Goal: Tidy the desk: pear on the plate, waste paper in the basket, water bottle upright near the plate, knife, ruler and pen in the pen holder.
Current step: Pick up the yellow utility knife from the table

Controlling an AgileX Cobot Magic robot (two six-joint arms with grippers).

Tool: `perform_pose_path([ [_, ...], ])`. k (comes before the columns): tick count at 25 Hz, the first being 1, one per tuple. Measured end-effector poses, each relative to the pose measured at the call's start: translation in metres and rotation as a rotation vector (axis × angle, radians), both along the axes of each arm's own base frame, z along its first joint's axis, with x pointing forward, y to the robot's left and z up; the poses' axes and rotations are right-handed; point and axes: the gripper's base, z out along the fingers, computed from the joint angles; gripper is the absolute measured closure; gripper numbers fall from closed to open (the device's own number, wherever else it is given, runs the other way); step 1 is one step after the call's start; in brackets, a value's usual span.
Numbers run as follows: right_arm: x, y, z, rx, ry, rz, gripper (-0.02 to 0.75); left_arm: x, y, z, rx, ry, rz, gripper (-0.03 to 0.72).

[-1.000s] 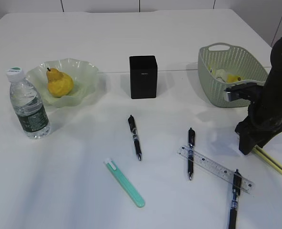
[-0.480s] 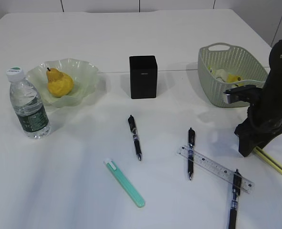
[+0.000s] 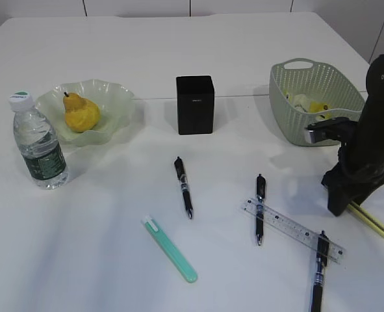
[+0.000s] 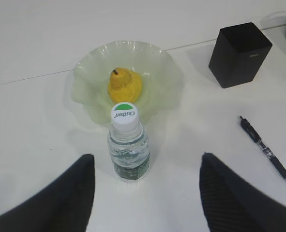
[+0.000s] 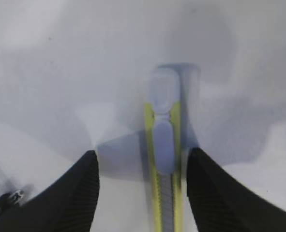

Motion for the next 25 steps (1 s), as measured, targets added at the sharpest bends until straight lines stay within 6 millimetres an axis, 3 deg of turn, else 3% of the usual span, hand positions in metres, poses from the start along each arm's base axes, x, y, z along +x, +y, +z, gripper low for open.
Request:
perform_pose_path([
  [7, -0.0013, -0.0021, -0.0003, -0.022, 0.014, 0.018, 0.305, 0.0001, 0.0006, -0.0001, 0.013, -0.002, 0.000, 0.214],
  [19, -0.0019, -0.0023, -0.0009, -0.024, 0.023, 0.020, 0.570, 0.0003, 0.0016, -0.0001, 0.034, -0.005, -0.001, 0.214],
  [25, -0.0036, -0.0022, -0.0007, -0.023, 0.041, 0.021, 0.603, 0.0003, 0.0016, -0.0001, 0.034, -0.005, -0.001, 0.214],
])
